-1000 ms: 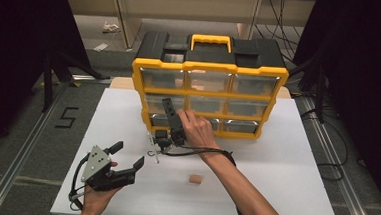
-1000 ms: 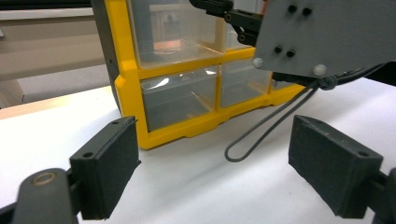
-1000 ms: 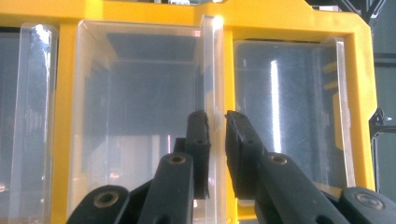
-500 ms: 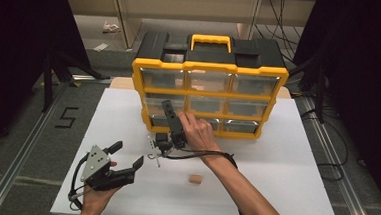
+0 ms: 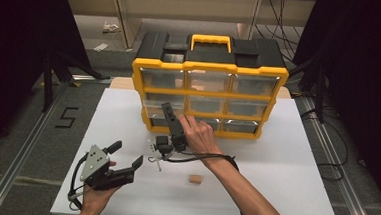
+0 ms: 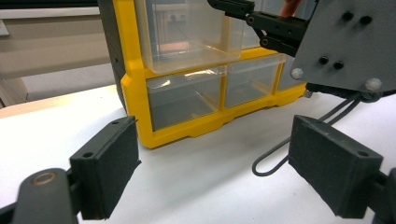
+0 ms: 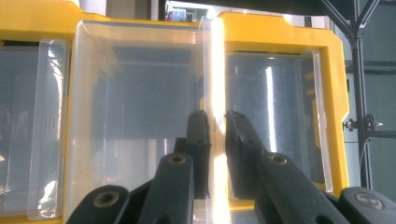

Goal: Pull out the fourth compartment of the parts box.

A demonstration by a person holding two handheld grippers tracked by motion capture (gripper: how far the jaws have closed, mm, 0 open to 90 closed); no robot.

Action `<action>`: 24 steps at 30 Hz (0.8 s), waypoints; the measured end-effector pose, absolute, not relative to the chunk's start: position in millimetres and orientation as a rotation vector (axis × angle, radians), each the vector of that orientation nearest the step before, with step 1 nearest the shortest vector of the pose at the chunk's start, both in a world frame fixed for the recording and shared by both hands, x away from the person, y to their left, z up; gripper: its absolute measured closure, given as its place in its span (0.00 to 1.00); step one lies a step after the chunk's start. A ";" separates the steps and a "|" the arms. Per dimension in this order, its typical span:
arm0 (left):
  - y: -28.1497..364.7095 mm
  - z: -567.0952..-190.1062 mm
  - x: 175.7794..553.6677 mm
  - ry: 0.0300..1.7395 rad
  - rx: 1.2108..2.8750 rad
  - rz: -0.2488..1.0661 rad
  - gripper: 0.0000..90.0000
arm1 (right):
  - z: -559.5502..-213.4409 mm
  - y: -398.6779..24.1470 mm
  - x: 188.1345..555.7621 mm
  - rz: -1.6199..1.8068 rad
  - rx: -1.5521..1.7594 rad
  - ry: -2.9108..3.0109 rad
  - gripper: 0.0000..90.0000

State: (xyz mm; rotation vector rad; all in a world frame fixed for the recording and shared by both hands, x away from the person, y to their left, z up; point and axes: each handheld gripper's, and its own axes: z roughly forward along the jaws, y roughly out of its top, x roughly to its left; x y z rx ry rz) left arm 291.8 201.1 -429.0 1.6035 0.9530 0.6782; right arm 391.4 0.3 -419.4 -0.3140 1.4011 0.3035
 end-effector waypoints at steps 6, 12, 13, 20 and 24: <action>202.0 -429.1 291.9 0.957 1.601 0.676 0.18 | -419.9 -0.6 389.6 0.308 -0.315 1.399 0.90; 201.7 -429.1 291.9 0.956 1.602 0.676 0.18 | -420.0 -1.3 388.0 0.309 -0.325 1.392 0.90; 201.8 -429.1 291.9 0.957 1.601 0.677 0.18 | -420.2 -1.4 387.6 0.310 -0.322 1.393 0.90; 201.7 -429.2 292.0 0.958 1.601 0.678 0.18 | -420.3 -1.5 385.1 0.312 -0.323 1.393 0.90; 201.4 -429.3 292.0 0.957 1.602 0.679 0.18 | -420.4 -1.9 382.9 0.314 -0.332 1.387 0.90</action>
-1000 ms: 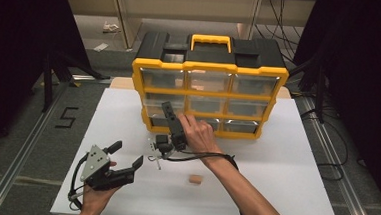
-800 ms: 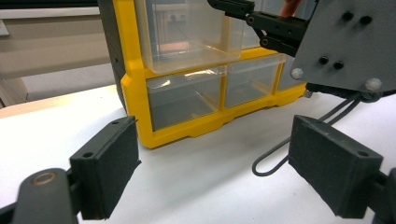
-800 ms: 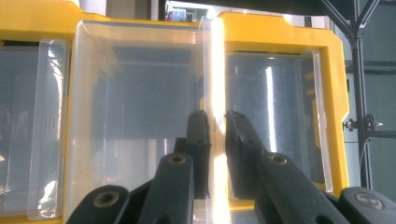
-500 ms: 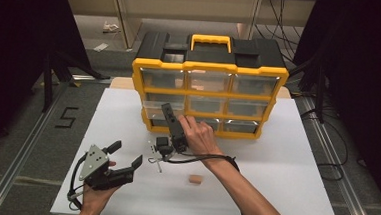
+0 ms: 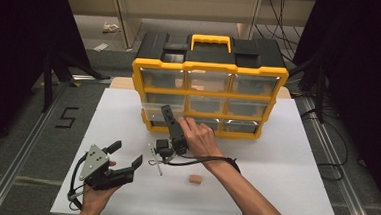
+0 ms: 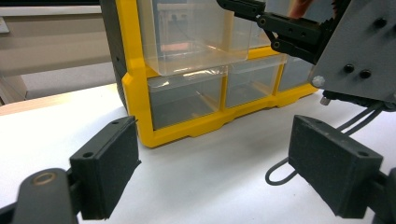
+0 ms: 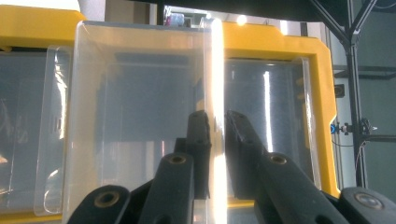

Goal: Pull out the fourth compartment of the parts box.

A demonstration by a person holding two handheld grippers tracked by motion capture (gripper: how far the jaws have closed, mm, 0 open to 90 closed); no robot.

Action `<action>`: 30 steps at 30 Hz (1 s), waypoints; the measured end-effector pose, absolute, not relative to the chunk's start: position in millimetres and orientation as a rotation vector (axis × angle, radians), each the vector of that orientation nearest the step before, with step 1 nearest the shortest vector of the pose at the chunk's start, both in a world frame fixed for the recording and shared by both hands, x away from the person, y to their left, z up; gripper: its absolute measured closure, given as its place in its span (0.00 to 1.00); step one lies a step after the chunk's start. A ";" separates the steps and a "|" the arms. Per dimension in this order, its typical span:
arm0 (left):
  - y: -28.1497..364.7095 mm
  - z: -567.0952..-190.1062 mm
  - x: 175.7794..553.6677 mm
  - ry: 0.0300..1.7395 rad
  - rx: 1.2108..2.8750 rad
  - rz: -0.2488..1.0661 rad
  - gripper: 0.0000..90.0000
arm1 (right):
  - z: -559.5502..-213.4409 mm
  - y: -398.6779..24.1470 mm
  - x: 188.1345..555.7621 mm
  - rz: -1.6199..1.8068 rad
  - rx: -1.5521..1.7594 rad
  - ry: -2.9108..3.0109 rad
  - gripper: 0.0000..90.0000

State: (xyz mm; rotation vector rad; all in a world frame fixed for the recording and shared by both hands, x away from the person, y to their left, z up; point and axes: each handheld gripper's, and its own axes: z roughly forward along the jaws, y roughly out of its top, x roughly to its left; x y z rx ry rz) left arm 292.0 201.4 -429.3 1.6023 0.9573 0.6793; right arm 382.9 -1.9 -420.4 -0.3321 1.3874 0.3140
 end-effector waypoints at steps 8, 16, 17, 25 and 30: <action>201.7 -429.2 292.0 0.959 1.601 0.680 0.18 | -420.2 -2.7 379.3 0.315 -0.340 1.384 0.90; 201.9 -429.2 291.9 0.959 1.600 0.680 0.18 | -420.8 -3.1 377.9 0.315 -0.345 1.379 0.90; 201.8 -429.2 291.9 0.959 1.601 0.680 0.18 | -420.9 -3.1 377.5 0.315 -0.345 1.379 0.90; 201.9 -429.1 291.8 0.959 1.599 0.681 0.18 | -422.3 -3.9 374.8 0.320 -0.341 1.376 0.90; 201.8 -429.2 291.8 0.959 1.602 0.681 0.18 | -422.4 -4.2 373.7 0.319 -0.343 1.377 0.90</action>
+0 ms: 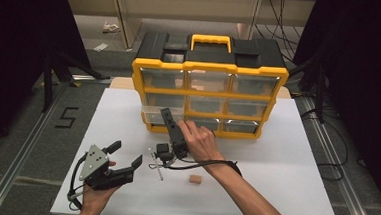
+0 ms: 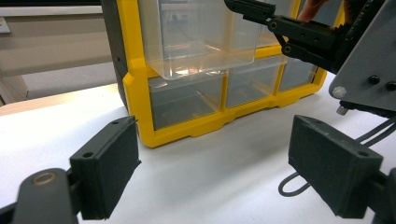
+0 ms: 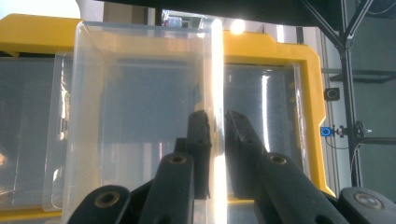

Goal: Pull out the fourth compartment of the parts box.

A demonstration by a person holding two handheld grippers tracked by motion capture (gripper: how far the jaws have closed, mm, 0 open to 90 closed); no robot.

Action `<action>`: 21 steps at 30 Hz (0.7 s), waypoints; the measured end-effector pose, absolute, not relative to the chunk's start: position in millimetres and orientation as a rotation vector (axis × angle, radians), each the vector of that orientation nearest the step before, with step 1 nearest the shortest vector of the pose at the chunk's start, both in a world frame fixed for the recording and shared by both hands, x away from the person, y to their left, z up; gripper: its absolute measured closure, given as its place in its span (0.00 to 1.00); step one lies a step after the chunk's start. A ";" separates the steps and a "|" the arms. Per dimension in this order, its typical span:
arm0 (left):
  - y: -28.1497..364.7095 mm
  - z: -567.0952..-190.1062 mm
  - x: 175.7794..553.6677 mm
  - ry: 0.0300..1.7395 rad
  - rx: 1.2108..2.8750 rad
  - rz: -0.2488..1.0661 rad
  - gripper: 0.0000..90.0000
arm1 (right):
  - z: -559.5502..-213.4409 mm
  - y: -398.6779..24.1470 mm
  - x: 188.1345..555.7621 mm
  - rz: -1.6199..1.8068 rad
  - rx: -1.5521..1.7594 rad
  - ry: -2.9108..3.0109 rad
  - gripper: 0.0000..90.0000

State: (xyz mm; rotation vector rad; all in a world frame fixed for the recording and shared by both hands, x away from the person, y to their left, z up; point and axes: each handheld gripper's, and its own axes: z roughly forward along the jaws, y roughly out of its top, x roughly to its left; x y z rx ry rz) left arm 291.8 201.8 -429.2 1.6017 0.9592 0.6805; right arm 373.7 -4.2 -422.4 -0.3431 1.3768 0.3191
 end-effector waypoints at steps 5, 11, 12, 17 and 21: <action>202.0 -429.1 291.8 0.960 1.600 0.681 0.18 | -422.6 -4.0 372.6 0.322 -0.344 1.375 0.90; 202.1 -429.1 291.9 0.960 1.601 0.684 0.18 | -422.5 -4.4 369.6 0.324 -0.346 1.372 0.90; 202.1 -429.1 291.9 0.960 1.601 0.684 0.18 | -422.9 -4.5 369.1 0.329 -0.344 1.371 0.90; 202.6 -429.5 292.5 0.963 1.599 0.685 0.18 | -423.0 -5.2 366.8 0.330 -0.350 1.368 0.90; 202.3 -429.6 292.4 0.963 1.600 0.684 0.18 | -423.8 -5.3 365.9 0.329 -0.351 1.366 0.90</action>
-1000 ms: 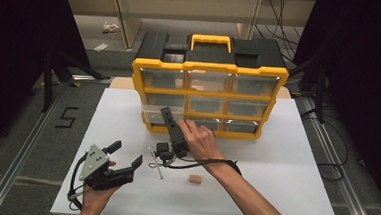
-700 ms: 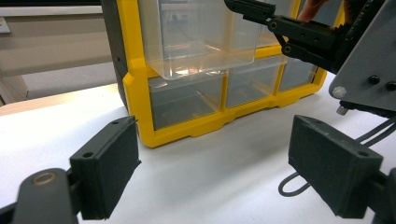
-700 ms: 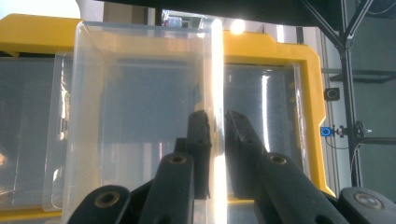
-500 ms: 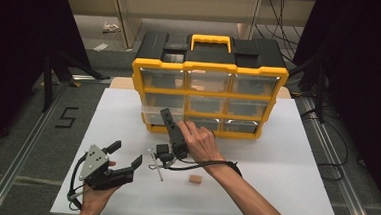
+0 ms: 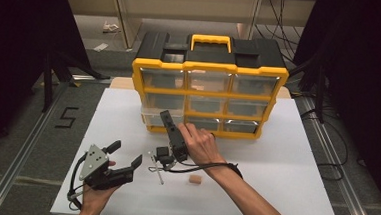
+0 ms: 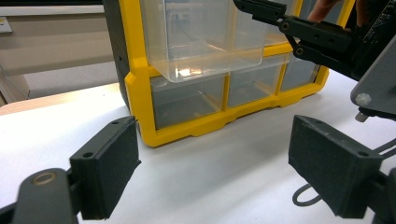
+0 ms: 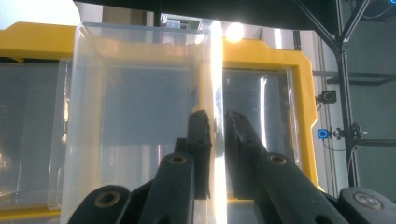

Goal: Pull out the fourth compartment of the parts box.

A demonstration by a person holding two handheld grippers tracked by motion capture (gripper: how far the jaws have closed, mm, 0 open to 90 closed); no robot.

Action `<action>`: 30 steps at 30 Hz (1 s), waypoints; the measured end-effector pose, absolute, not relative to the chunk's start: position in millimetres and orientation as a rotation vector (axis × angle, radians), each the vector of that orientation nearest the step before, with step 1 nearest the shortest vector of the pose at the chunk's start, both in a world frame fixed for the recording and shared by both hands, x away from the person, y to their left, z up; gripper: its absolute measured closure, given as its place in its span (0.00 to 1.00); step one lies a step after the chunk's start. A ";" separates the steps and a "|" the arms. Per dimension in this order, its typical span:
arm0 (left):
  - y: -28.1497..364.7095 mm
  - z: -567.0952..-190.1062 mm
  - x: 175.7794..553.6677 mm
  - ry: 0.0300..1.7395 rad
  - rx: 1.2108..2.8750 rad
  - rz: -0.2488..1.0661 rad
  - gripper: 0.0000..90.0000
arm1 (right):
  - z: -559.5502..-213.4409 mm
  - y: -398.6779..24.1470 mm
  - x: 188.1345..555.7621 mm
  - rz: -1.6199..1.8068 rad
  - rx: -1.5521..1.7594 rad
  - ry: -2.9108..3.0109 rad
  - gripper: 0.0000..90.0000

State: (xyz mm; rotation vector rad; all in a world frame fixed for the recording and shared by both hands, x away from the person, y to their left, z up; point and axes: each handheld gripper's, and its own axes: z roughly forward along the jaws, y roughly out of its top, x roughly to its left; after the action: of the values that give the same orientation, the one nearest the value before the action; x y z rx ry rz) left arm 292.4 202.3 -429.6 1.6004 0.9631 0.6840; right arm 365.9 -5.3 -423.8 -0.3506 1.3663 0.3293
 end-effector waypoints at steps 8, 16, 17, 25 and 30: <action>202.6 -429.6 292.5 0.965 1.599 0.684 0.18 | -424.3 -6.1 364.2 0.325 -0.361 1.369 0.90; 202.5 -429.7 292.6 0.965 1.600 0.683 0.18 | -425.0 -6.4 363.6 0.334 -0.360 1.364 0.90; 202.5 -429.7 292.5 0.965 1.599 0.683 0.18 | -425.2 -6.5 363.5 0.332 -0.364 1.362 0.90; 202.2 -429.6 292.2 0.964 1.601 0.684 0.18 | -425.4 -6.2 362.5 0.331 -0.365 1.358 0.91; 202.3 -429.7 292.4 0.964 1.600 0.685 0.18 | -425.9 -6.6 361.9 0.333 -0.363 1.355 0.91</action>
State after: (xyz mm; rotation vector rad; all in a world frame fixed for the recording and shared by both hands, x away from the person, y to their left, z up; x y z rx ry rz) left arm 292.4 202.3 -429.7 1.6002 0.9641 0.6846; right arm 361.9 -6.6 -425.9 -0.3633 1.3548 0.3331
